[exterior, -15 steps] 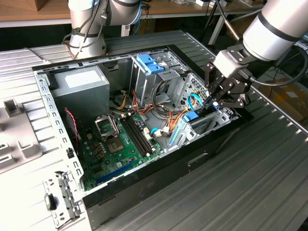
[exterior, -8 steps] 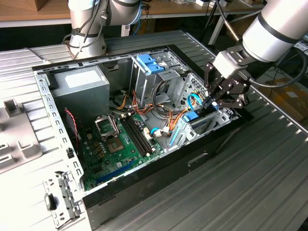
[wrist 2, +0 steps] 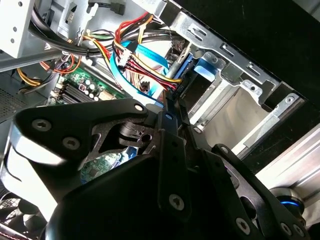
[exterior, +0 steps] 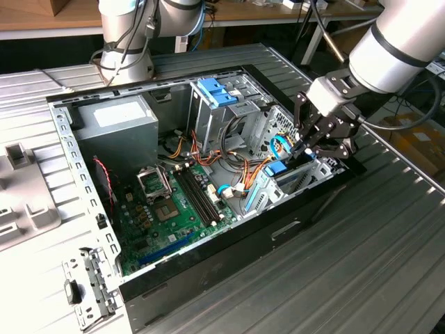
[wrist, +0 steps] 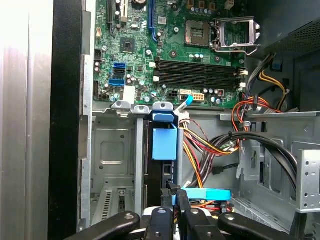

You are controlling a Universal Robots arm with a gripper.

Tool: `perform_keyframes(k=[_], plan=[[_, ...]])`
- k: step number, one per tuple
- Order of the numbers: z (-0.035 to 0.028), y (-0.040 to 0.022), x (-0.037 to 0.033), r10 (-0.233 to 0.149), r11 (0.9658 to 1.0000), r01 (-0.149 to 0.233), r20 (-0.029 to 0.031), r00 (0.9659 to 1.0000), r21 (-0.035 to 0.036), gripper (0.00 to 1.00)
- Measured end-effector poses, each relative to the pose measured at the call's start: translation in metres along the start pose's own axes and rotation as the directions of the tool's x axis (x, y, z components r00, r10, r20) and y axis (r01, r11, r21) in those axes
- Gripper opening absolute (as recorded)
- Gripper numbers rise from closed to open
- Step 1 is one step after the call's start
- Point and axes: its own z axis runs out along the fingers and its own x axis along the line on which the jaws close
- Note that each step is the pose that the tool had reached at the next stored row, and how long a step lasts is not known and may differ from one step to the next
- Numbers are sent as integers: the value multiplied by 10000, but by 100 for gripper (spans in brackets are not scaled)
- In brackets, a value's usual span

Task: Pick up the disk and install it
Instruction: 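Insert the second disk wire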

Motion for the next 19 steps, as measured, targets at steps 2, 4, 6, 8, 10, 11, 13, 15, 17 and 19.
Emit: perform_keyframes(k=[2,4,6,8,10,11,13,15,17,19], plan=[[5,0,5,-17,10000,17,-1,10000,-5,16],[16,0,9,-21,10000,21,0,10000,-9,16],[33,0,12,-23,10000,23,-4,10000,-14,16],[36,0,13,-23,10000,23,-2,10000,-14,16],[41,0,13,-24,10000,24,7,10000,-13,16],[40,0,14,-24,10000,24,3,10000,-14,24],[4,0,8,-24,10000,24,3,10000,-14,24],[-88,0,-14,-24,10000,24,-1,10000,-13,24],[-120,0,-43,-27,10000,27,16,10000,-13,22],[-113,-1,-50,-27,10000,27,61,10000,-12,15]])
